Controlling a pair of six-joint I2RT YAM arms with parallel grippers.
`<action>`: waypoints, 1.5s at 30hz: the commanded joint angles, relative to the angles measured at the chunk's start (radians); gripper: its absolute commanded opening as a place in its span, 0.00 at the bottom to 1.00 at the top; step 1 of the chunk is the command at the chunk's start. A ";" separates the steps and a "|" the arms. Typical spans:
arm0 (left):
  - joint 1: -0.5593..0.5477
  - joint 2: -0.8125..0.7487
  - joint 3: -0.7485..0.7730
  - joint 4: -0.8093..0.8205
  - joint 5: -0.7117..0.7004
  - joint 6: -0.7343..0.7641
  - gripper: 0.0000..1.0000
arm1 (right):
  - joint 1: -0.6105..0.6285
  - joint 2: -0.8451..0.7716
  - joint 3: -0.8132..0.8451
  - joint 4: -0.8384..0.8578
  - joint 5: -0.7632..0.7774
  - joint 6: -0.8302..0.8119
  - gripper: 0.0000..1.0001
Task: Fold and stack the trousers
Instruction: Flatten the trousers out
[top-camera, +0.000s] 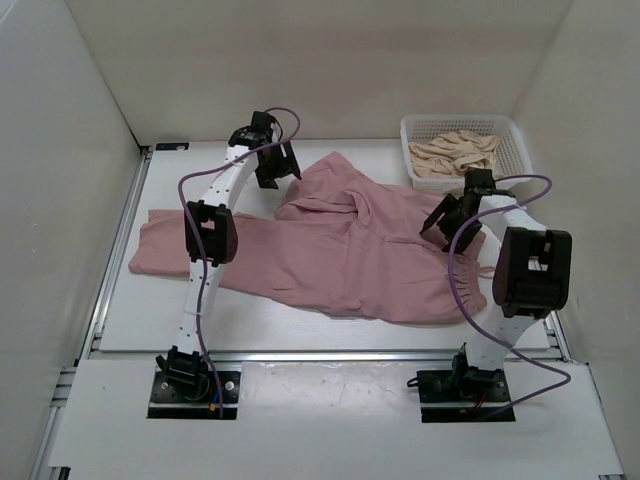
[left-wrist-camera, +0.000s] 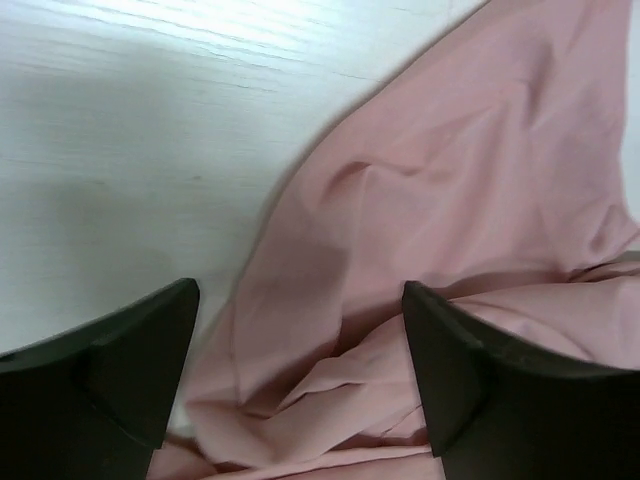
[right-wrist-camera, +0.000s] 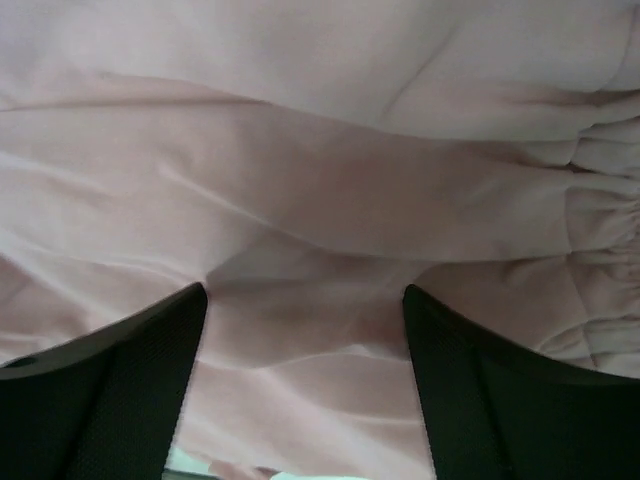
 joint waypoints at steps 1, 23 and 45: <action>-0.009 0.011 0.018 0.038 0.127 -0.029 0.82 | 0.002 0.032 -0.038 0.026 0.047 0.009 0.77; 0.042 -0.144 -0.124 0.068 0.008 -0.002 0.50 | 0.011 -0.131 -0.147 0.014 0.054 -0.023 0.10; 0.022 -0.272 -0.120 0.043 -0.116 -0.008 0.10 | 0.021 -0.046 -0.213 0.054 0.011 -0.022 0.08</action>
